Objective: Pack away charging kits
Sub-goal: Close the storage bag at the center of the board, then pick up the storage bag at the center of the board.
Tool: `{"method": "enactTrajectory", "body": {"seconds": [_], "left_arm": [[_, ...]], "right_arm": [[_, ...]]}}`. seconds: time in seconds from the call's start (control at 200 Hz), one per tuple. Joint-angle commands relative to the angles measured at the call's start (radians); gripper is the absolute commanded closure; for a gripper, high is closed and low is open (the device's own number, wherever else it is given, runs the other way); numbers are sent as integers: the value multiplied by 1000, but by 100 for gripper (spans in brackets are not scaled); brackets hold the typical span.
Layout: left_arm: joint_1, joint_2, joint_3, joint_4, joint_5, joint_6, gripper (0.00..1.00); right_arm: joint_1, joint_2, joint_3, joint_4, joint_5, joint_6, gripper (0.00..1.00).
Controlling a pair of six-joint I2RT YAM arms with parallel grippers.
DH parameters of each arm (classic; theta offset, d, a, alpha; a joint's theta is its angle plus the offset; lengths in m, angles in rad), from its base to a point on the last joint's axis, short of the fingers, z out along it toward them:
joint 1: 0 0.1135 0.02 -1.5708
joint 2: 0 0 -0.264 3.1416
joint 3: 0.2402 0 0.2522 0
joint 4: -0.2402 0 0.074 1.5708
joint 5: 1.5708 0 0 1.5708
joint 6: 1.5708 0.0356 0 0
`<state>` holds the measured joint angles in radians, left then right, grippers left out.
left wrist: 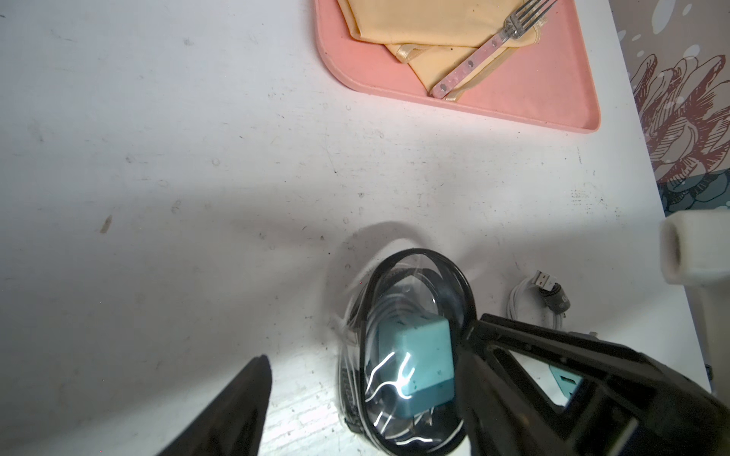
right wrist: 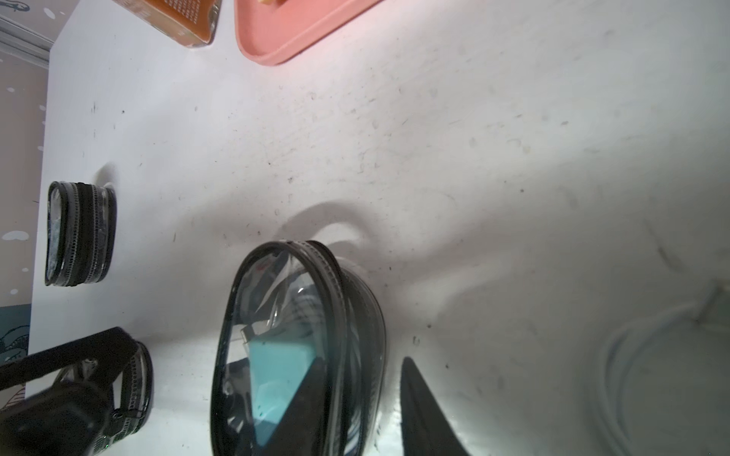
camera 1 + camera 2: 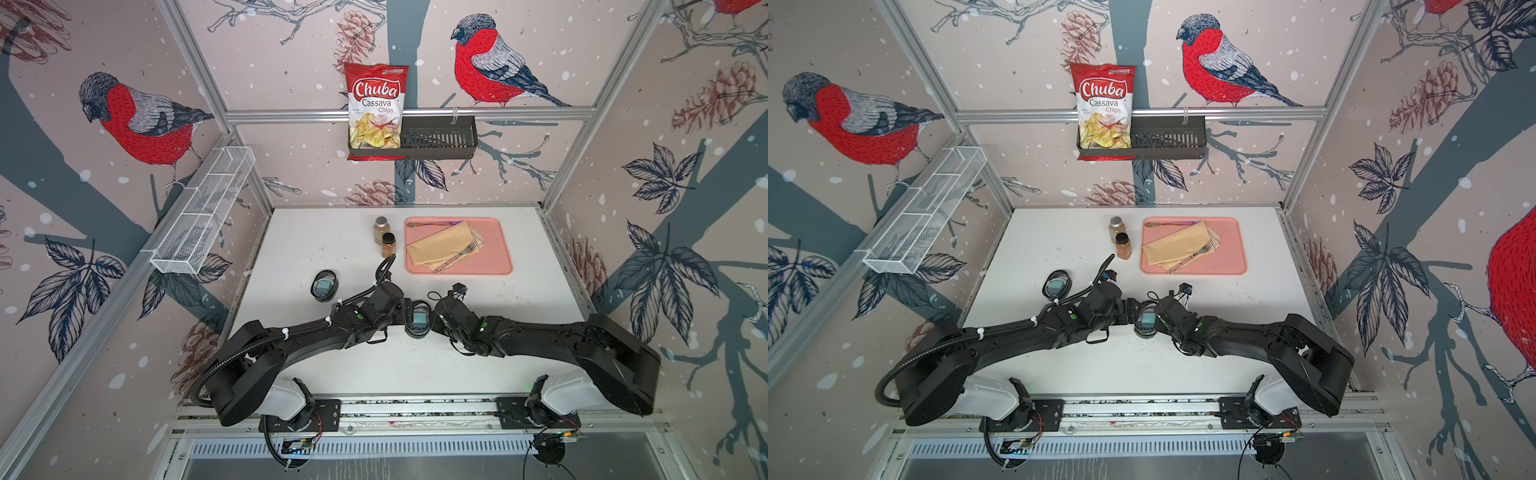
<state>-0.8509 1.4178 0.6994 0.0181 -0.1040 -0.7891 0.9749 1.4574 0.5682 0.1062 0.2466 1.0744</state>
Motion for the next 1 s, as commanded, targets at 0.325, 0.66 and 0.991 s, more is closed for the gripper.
{"method": "enactTrajectory", "body": {"seconds": [0.325,0.66,0.991], "left_arm": [[5,30,-11,42,57,0,23],[22,52,-37,64,87,0,24],[35,87,-32,93,140,-2,26]], "right_arm": [[64,74,-4,41,11,55,82],[62,147,-16,98,-15,56,90],[51,154,-52,136,-28,55,100]]}}
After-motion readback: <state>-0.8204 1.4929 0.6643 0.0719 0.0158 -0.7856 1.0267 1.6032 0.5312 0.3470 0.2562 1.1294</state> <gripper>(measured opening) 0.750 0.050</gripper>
